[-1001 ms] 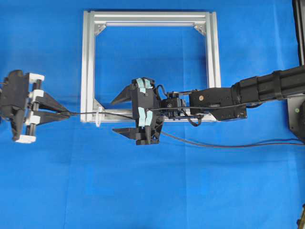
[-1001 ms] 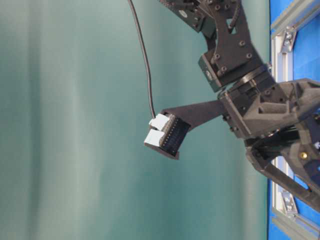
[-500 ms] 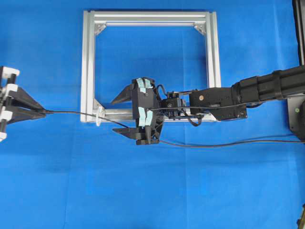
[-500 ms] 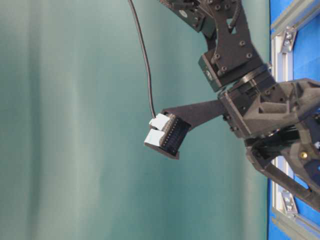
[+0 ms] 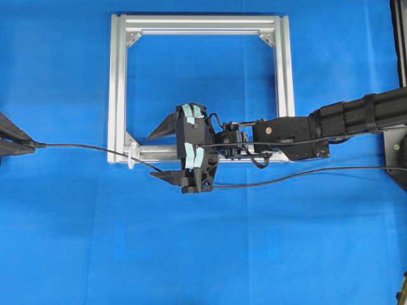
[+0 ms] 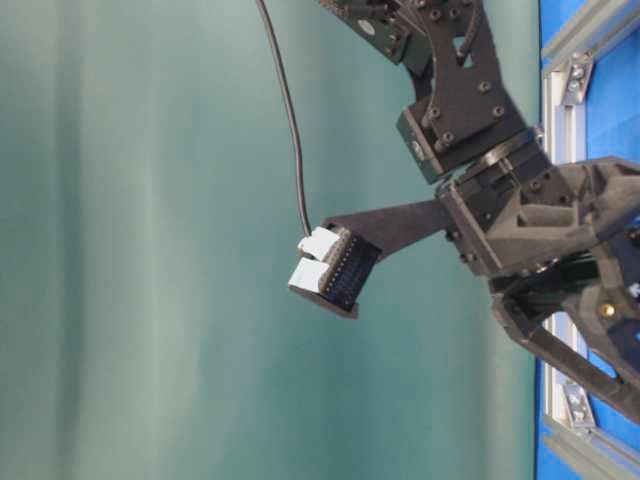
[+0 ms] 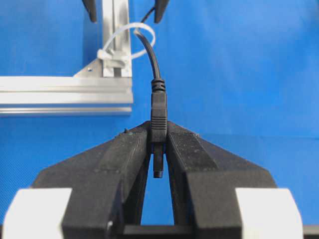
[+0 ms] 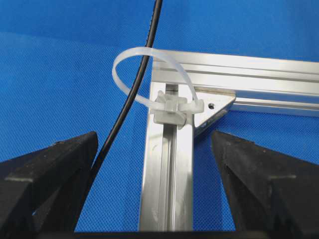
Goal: Insert the wire through the string loop located on the left side.
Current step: 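Open the right gripper and pull the cable leftward through the loop with the left gripper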
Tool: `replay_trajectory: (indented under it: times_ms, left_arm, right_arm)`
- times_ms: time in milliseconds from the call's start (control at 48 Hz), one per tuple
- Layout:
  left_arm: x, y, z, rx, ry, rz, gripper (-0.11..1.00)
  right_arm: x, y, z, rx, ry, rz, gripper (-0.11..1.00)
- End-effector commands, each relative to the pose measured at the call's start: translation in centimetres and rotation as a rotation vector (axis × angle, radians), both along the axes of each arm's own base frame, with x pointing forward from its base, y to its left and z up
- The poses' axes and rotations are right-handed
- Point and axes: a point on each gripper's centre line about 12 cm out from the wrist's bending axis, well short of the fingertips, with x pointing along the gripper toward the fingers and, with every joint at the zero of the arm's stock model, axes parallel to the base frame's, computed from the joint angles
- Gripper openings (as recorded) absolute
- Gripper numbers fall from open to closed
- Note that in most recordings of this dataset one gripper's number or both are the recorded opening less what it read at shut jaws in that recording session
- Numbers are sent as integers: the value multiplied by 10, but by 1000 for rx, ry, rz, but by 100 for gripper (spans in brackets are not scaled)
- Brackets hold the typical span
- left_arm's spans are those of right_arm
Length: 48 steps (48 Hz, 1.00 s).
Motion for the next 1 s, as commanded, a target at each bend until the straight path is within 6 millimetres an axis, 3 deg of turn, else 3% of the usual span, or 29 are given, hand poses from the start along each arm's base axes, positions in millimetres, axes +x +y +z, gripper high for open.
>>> replay_trajectory:
  times_ms: [0,730,813,980]
  left_arm:
    - [2,0,10,-1,-25,1,7]
    - [3,-2,9,-6,-31,-11,8]
    - [3,-2,8,-19,-28,-4,23]
    - [3,-2,7,-35,-25,3,73]
  right_arm:
    - [2,-1,24,-1,-58,0,91]
    - [2,-1,24,0,-60,-1,91]
    - [2,-1,25,-1,-61,0,91]
    - [3,-1,24,0,-61,-1,91]
